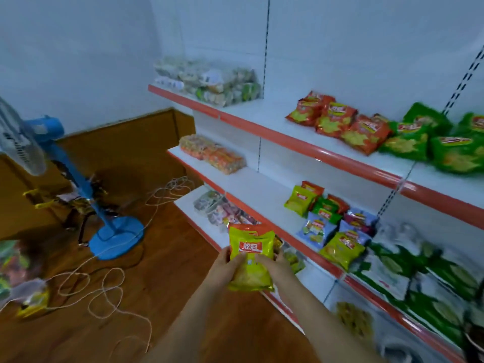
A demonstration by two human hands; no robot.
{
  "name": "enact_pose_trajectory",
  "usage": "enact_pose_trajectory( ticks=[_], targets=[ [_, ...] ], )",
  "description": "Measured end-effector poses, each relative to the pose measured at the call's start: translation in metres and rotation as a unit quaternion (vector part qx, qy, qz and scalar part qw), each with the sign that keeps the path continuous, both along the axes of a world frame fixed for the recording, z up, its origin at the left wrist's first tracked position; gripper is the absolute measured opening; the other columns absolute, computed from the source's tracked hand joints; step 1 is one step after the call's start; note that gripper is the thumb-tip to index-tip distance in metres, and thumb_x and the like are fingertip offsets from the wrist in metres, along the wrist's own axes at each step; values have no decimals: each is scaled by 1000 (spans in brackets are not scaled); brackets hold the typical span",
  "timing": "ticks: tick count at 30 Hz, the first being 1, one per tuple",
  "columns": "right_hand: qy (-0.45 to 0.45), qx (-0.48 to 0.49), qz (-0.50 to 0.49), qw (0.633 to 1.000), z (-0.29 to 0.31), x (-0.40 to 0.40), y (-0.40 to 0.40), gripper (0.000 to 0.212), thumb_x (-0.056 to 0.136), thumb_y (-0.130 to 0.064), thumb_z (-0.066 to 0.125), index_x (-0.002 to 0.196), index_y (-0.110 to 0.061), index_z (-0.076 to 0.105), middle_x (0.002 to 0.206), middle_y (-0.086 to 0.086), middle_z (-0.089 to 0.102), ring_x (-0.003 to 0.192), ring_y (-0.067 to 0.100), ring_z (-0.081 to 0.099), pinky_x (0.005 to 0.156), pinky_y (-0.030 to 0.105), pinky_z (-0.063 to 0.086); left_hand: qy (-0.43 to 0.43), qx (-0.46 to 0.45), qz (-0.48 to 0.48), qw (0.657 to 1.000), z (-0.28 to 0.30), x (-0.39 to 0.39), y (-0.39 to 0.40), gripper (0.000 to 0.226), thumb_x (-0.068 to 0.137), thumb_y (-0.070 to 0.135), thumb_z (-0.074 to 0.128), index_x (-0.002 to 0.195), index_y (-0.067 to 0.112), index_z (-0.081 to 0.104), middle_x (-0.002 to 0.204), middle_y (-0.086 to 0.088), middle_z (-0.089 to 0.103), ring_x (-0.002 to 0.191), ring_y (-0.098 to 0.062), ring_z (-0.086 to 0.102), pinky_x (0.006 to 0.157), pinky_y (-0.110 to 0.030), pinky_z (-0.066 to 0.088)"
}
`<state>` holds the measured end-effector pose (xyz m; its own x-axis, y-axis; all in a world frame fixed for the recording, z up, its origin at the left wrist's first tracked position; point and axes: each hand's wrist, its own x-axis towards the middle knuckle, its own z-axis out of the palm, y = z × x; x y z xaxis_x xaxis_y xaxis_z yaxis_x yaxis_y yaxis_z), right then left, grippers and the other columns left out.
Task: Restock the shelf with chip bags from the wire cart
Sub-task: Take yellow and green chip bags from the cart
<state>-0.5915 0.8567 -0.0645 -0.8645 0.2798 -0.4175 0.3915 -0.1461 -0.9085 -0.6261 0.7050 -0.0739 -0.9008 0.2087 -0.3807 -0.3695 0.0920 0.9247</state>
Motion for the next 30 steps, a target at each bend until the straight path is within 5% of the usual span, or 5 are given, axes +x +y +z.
enact_pose_trajectory(
  ticks=[6, 13, 19, 25, 30],
  targets=[
    [-31, 39, -110, 993, 2, -92, 29, 34, 84, -15, 71, 116, -19, 60, 112, 8, 69, 96, 25, 68, 82, 40, 56, 54, -55, -172, 982, 5, -132, 49, 26, 95, 11, 59, 120, 16, 52, 110, -1, 68, 90, -11, 67, 70, -15, 56],
    [-66, 73, -186, 978, -8, -183, 96, 26, 89, -25, 67, 112, -27, 55, 114, 3, 65, 102, 25, 63, 94, 49, 51, 86, -118, -285, 947, -2, -249, 139, 47, 91, 32, 64, 131, 12, 48, 120, -4, 64, 101, -19, 62, 85, -35, 52],
    [-112, 163, -187, 962, -62, -262, 167, 40, 92, -26, 62, 128, -11, 56, 124, 11, 63, 110, 32, 60, 80, 31, 42, 91, -154, -302, 936, -50, -324, 224, 60, 82, 34, 58, 135, 8, 48, 130, -14, 60, 117, -28, 59, 92, -35, 47],
    [-276, 128, -151, 941, -122, -304, 227, 39, 93, -28, 56, 115, 4, 62, 105, 20, 67, 64, 19, 53, 60, 26, 42, 50, -225, -313, 921, -124, -372, 272, 68, 88, 37, 62, 146, 10, 38, 141, -17, 50, 129, -33, 51, 100, -35, 42],
    [-289, 180, -177, 923, -105, -314, 199, 43, 95, -25, 43, 123, 6, 52, 115, 11, 59, 113, 37, 57, 63, 22, 50, -6, -284, -265, 921, -115, -373, 232, 70, 94, 38, 58, 152, 17, 26, 150, -13, 39, 127, -30, 53, 105, -39, 45]
  ],
)
